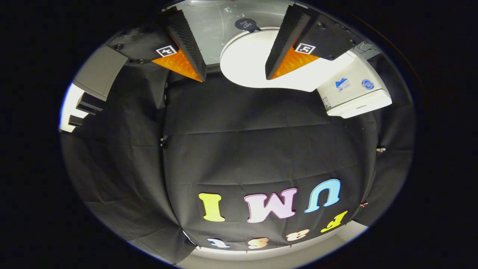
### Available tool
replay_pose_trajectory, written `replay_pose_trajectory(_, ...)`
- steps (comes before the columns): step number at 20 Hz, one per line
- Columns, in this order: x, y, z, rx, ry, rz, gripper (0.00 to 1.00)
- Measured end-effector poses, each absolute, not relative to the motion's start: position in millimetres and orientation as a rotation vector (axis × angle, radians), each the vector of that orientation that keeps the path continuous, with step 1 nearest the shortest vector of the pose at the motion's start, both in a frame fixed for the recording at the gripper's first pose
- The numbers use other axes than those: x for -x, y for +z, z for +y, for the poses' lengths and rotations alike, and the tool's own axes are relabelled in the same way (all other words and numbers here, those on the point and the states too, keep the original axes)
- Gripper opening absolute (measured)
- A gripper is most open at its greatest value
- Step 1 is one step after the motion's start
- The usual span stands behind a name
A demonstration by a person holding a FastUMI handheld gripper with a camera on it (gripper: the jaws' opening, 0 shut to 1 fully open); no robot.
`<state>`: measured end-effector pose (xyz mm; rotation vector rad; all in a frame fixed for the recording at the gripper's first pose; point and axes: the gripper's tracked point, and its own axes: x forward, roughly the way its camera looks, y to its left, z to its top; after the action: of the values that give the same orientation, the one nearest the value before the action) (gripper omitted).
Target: Open the toilet lid.
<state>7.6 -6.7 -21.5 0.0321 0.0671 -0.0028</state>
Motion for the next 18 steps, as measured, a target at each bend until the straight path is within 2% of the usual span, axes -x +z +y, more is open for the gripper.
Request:
replay_pose_trajectory(6,-6,-60,-17,-0.123,-0.006,0.181,0.98)
replay_pose_trajectory(18,8,-172,-35,-0.749,-0.044,0.499,0.99)
